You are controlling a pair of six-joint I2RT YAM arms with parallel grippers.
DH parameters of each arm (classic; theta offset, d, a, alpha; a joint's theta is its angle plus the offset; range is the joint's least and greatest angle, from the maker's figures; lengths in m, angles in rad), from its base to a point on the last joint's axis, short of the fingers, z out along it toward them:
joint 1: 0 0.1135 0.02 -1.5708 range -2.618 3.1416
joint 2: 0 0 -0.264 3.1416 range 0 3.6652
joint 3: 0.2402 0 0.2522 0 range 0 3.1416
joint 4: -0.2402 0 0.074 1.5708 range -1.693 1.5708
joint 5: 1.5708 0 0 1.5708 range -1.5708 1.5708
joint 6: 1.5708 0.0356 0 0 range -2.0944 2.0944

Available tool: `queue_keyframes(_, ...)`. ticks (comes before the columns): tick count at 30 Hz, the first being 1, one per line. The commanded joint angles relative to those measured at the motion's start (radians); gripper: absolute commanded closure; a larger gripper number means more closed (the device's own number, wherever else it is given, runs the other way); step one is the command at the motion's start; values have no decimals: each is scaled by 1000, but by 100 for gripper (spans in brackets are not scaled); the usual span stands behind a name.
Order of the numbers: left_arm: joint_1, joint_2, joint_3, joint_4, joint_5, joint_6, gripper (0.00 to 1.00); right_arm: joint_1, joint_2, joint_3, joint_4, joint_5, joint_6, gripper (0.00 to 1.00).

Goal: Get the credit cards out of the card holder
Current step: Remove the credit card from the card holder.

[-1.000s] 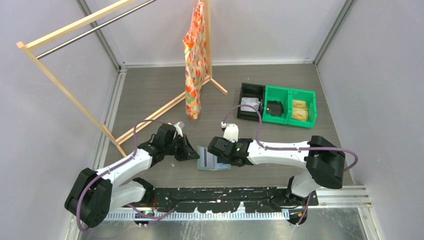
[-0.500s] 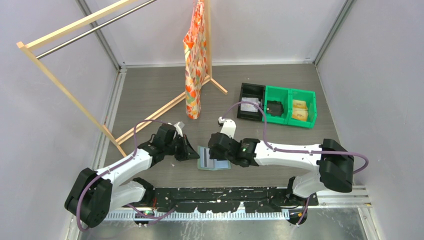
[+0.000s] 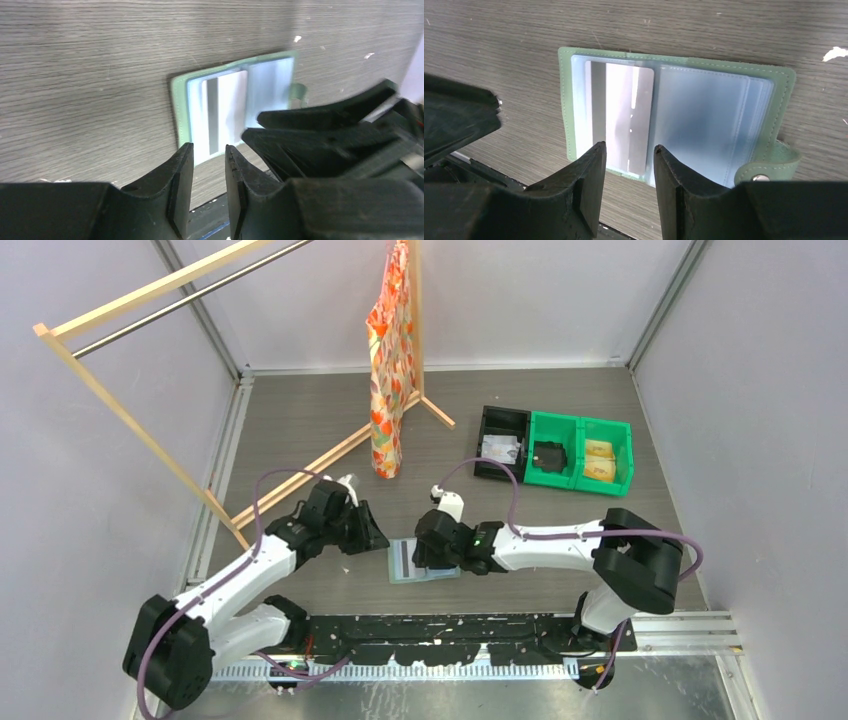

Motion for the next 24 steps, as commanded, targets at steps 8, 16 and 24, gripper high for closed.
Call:
queue_keyframes(8,-1,15,-168,441,239,-219,74,-88,-46,-125,254,-154,62,56)
queue_keyframes(16,-1,115,-164,416,202,-183,76,-104,-39,-170,314,-172,106,56)
queue_keyframes(24,0,181,-156,344,131,-152,78,-138,-35,-250,403,-196,178,56)
